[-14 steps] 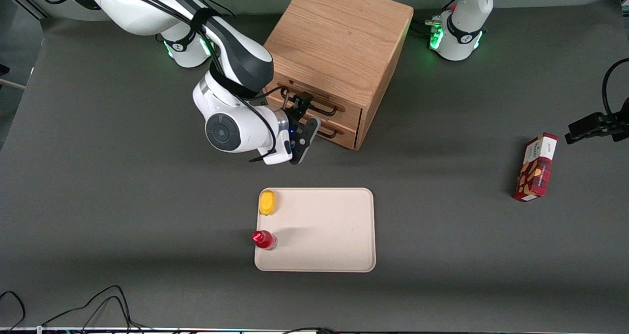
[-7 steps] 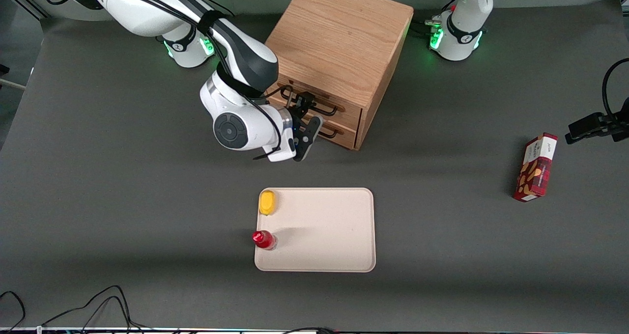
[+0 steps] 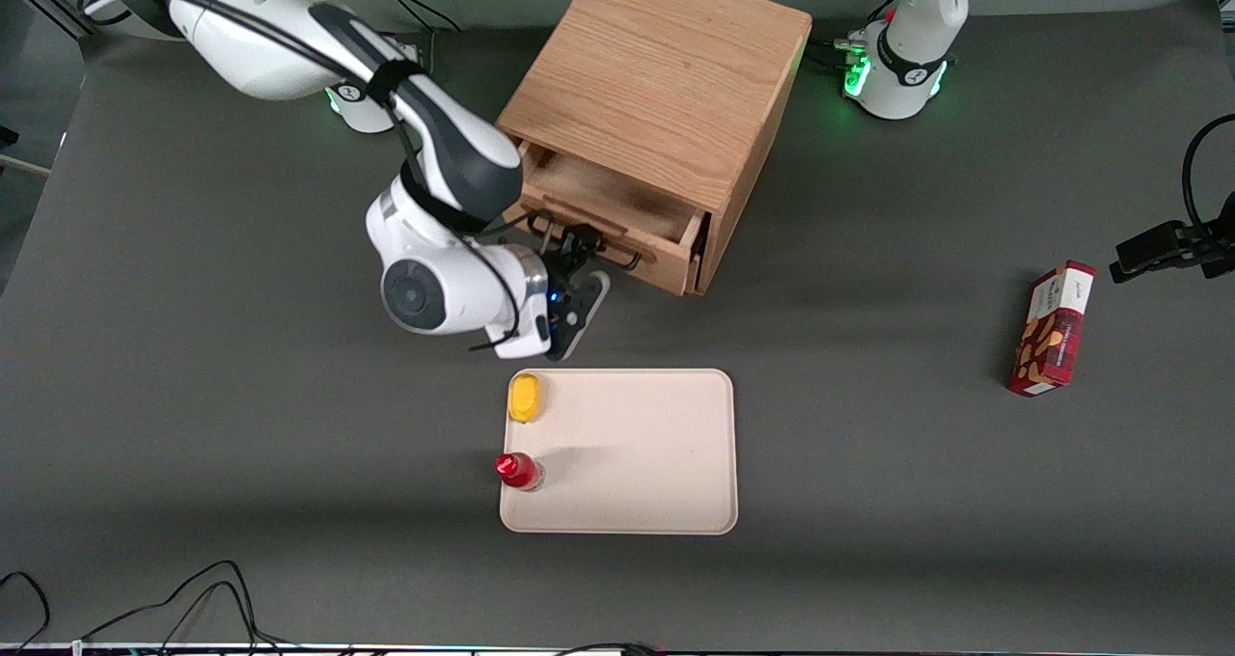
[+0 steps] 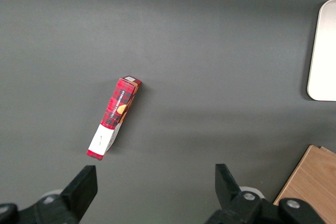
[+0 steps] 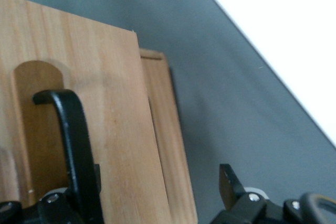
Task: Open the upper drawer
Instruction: 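Pull the upper drawer outward by its handle with the right gripper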
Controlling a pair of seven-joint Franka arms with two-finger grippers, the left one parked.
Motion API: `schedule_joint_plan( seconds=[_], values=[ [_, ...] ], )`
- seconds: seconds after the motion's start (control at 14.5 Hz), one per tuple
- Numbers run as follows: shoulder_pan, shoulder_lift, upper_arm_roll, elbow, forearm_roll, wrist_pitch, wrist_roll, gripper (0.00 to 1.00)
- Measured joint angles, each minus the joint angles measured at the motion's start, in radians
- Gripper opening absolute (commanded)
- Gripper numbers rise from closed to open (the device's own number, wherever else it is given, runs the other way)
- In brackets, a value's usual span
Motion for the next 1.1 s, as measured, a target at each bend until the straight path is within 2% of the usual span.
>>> schedule_joint_plan(
  seconds=[0.41, 1.1],
  values=[
    [-0.009, 0.098, -0.052, 0.176, 0.000, -0.094, -0.029, 1.00],
    [-0.017, 0.144, -0.083, 0.304, -0.003, -0.187, -0.064, 1.00]
  ],
)
